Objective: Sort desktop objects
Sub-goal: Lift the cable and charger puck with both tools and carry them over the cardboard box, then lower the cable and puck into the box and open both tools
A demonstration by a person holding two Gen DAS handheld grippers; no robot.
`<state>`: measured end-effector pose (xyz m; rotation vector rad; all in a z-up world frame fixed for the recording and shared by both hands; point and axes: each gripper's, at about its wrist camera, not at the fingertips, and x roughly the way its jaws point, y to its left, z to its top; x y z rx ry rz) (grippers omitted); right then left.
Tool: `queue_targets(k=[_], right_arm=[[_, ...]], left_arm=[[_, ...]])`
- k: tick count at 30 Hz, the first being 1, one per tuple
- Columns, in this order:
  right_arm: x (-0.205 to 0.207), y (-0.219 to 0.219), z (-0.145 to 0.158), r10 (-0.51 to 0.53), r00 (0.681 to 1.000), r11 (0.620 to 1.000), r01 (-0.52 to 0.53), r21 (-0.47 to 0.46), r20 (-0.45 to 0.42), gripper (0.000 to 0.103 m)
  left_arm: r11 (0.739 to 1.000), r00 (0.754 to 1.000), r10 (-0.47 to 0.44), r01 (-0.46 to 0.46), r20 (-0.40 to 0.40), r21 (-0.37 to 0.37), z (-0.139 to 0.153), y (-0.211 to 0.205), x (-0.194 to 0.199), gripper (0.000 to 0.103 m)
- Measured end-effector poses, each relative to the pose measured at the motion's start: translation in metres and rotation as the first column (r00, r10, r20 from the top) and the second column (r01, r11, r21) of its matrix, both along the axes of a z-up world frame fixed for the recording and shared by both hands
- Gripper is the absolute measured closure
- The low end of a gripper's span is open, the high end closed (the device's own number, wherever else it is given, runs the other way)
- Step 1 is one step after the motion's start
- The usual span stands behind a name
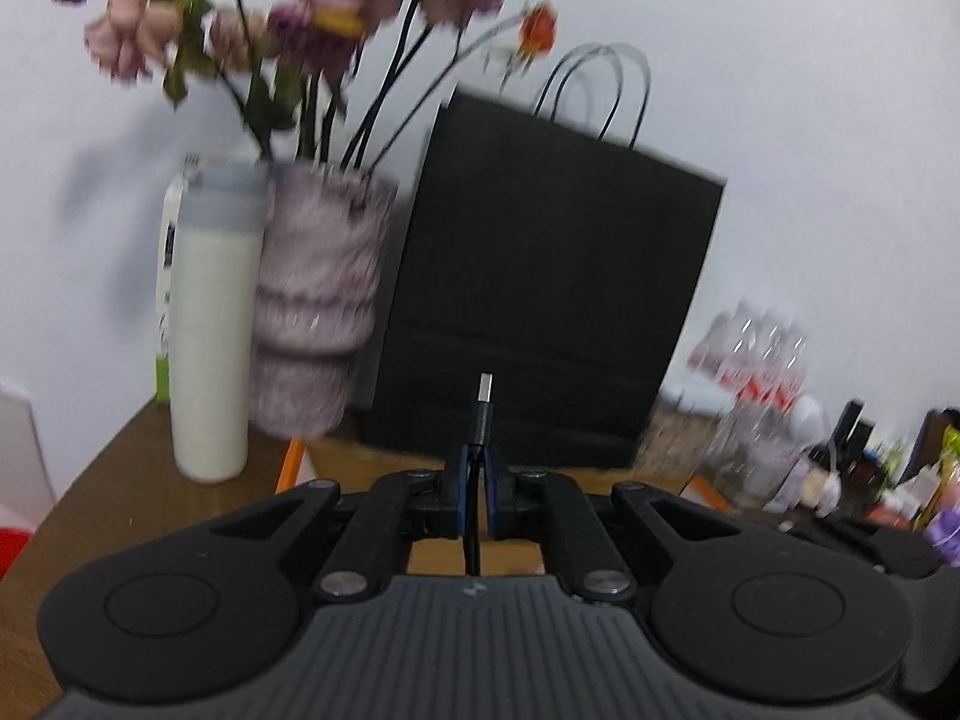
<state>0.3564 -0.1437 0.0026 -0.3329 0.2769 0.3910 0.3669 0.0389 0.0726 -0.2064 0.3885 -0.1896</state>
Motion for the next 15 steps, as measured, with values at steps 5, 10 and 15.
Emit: queue_targets(k=[5, 10, 15], right_arm=[[0.003, 0.0, -0.005, 0.001, 0.999, 1.0, -0.001, -0.009, -0.043, 0.069], [0.01, -0.004, -0.011, -0.003, 0.991, 1.0, 0.003, 0.005, -0.131, 0.069], [0.016, -0.009, -0.016, -0.009, 0.977, 0.999, 0.016, 0.03, -0.214, 0.069]], left_arm=[[0.999, 0.998, 0.0, 0.002, -0.069, 0.037, -0.02, -0.001, 0.008, 0.097], [0.998, 0.987, 0.015, -0.006, -0.16, 0.056, -0.039, -0.002, 0.018, 0.097], [0.997, 0.978, 0.01, 0.007, -0.206, 0.081, -0.055, -0.001, 0.017, 0.096]])
